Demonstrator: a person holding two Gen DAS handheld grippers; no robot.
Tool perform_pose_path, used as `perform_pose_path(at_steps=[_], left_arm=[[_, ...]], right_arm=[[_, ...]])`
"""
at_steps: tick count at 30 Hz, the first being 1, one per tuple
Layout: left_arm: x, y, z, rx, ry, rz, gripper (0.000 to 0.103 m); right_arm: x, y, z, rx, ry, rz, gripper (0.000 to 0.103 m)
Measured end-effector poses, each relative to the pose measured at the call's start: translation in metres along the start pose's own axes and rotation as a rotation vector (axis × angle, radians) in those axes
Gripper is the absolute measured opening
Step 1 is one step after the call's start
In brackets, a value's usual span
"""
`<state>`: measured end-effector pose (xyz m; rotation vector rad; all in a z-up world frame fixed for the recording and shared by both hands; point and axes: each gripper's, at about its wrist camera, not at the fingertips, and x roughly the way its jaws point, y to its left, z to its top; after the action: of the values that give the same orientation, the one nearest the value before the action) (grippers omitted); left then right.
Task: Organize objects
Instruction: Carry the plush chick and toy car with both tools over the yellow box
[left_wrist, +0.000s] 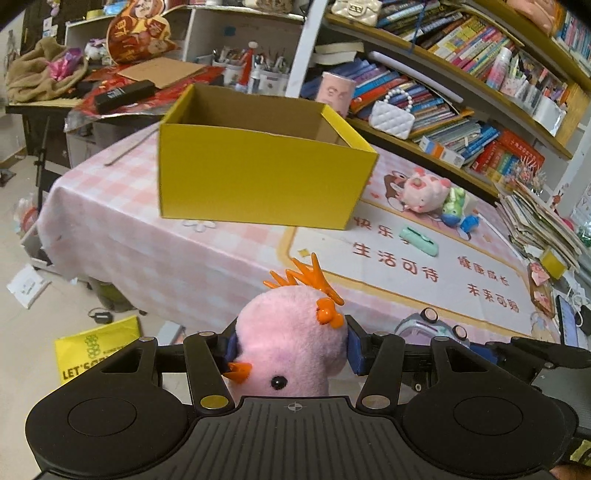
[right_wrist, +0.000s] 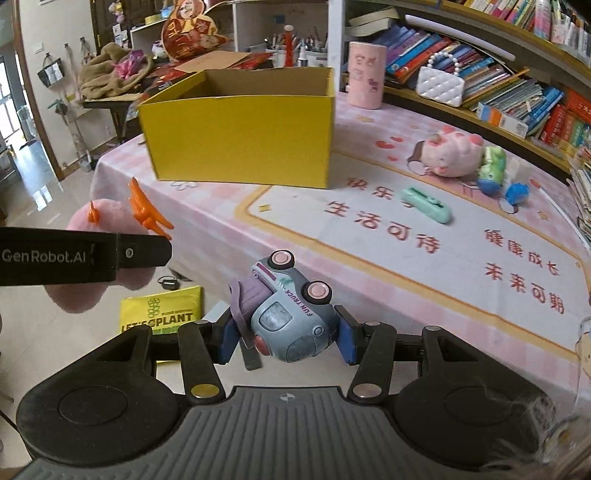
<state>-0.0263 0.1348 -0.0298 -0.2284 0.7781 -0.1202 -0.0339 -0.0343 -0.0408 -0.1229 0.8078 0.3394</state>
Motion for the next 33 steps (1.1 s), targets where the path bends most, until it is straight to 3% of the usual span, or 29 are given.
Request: perform_pose_path(at_steps=[17, 33], left_arm=[[-0.038, 0.046, 0.001, -0.035, -0.090, 0.009, 0.052], [-0.045, 0.046, 0.052, -0.030, -0.236, -0.013, 0.052]], right_arm=[[-0.006, 0.048, 0.015, -0.051, -0.040, -0.008, 0.050], [-0.005, 0.045, 0.075, -0.019, -0.178, -0.011, 0.050]])
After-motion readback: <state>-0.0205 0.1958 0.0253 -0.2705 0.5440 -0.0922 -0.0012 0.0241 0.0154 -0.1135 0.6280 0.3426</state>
